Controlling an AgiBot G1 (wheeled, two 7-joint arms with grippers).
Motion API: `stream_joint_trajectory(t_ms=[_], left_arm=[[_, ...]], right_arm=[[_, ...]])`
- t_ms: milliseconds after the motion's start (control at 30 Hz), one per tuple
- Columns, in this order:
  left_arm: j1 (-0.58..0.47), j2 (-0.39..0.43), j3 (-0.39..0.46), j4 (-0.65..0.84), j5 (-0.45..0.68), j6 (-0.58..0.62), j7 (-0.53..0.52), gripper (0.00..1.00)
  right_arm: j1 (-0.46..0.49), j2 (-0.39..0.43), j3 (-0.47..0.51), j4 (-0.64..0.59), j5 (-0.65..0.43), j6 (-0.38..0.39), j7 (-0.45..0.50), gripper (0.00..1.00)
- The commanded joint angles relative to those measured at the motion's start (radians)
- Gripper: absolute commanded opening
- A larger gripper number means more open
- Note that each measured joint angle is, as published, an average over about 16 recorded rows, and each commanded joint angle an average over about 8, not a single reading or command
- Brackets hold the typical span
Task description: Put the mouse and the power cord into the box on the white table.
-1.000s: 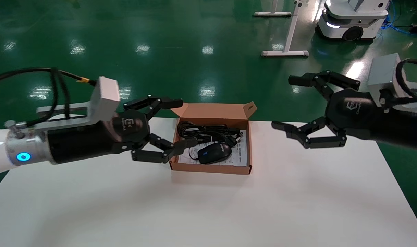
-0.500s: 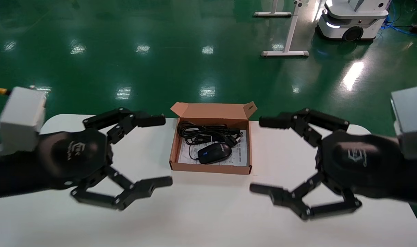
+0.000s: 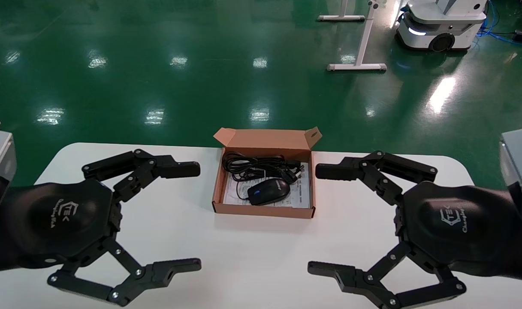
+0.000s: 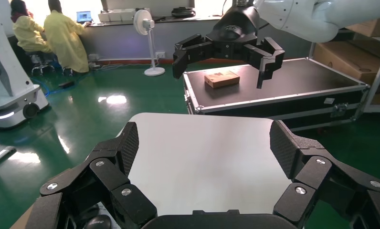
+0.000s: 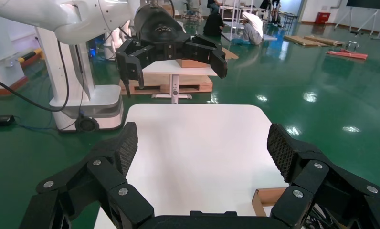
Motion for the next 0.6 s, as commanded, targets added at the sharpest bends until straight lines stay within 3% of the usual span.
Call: stream_joint_trajectory(t_ms=[33,600], left_arm=[[-0.003,0.004,0.003,0.005,0.003,-0.003,0.002,1.00],[-0.014,0.016,0.013,0.024,0.018,-0.014,0.008,1.00]], right_arm=[[0.002,0.000,0.000,-0.005,-0.002,0.001,-0.001,1.00],[0.010,-0.002,-0.003,-0.021,-0.011,0.003,-0.005,1.00]])
